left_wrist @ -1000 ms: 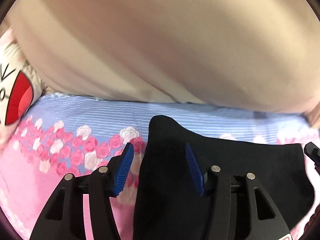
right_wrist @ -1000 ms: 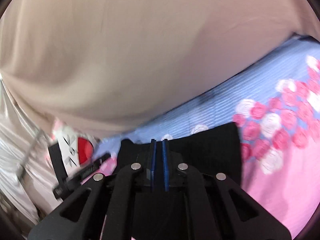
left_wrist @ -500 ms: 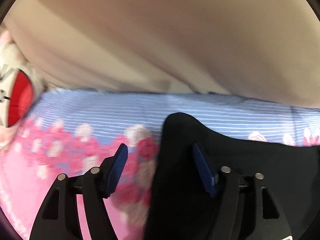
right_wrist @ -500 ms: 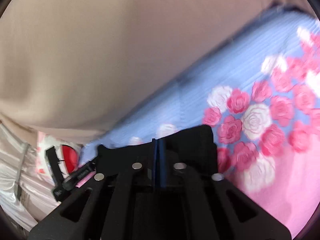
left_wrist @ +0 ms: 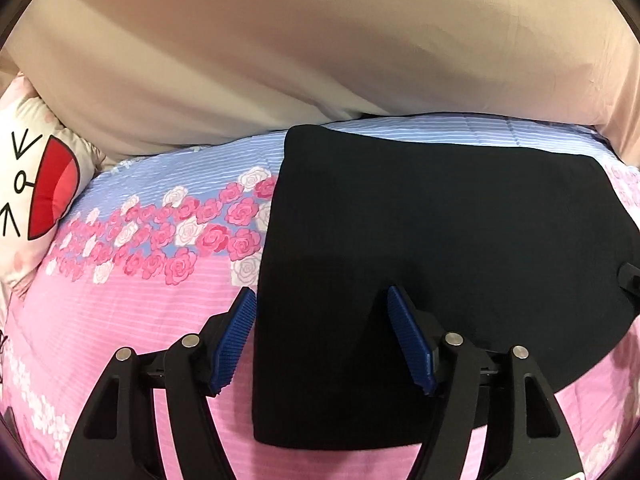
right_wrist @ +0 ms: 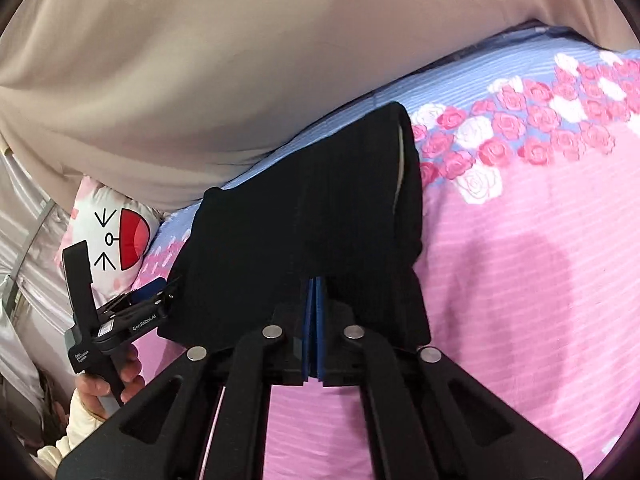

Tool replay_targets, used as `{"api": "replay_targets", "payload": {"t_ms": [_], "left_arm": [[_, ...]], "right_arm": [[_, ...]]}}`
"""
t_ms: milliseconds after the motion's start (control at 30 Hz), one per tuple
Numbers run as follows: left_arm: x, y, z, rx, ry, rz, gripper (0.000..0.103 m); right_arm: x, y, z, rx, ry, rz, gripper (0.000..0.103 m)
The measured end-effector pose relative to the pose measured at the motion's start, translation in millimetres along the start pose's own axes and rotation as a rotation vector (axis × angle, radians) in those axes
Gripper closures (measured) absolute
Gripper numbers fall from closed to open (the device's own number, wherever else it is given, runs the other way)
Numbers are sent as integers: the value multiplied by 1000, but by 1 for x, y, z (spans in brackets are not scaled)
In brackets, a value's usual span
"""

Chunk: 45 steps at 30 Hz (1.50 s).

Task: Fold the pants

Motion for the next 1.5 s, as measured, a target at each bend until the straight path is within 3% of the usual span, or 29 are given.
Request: {"api": "replay_targets", "payload": {"t_ms": [67, 267, 367, 433, 500, 667, 800, 867, 900, 933, 1033, 1233, 1500], "left_arm": [[3, -1, 0, -4, -2, -1, 35], [12, -5, -14, -28, 28, 39, 15], [3, -5, -22, -71, -5, 17, 20], [-26, -3, -35, -95, -1, 38, 23], [-66, -3, -42, -86, -6, 107, 23], [-141, -22, -41, -40, 11, 196, 21], [-181, -49, -30, -12, 18, 235, 21], [-192, -63, -23, -2, 25, 220, 21], [-194, -68, -19, 1, 14, 208, 21], [-196, -74, -12, 5, -9, 187, 21], [-198, -83, -1, 6, -19, 159, 14], [-197, -93, 13, -7, -38, 123, 14], [-201, -97, 8, -26, -13, 124, 14]], "right_arm": [[13, -5, -10, -4, 7, 5, 103], [11, -6, -2, 35, 68, 13, 103], [-11, -1, -2, 65, 41, 37, 103], [-38, 2, -12, 12, -22, 95, 95], [-69, 0, -27, -64, -82, 147, 95], [-120, -19, -60, -113, -93, 204, 94], [-136, -45, -88, -151, -88, 214, 93], [-139, -59, -95, -143, -92, 211, 74], [-142, -67, -98, -144, -116, 220, 43], [-146, -74, -103, -155, -136, 234, 19], [-151, -88, -121, -216, -183, 257, 16], [-156, -96, -138, -262, -276, 297, 5], [-147, -100, -137, -214, -263, 265, 5]]}}
Point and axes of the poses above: each gripper's, at about its wrist camera, not at the fingertips, and x roughly the way its jaws point, z to its right, y to its top, the point moved 9 cm from there along x, roughly the way its jaws point, and after that the axes turned 2 degrees about x, right-handed, at the moved point
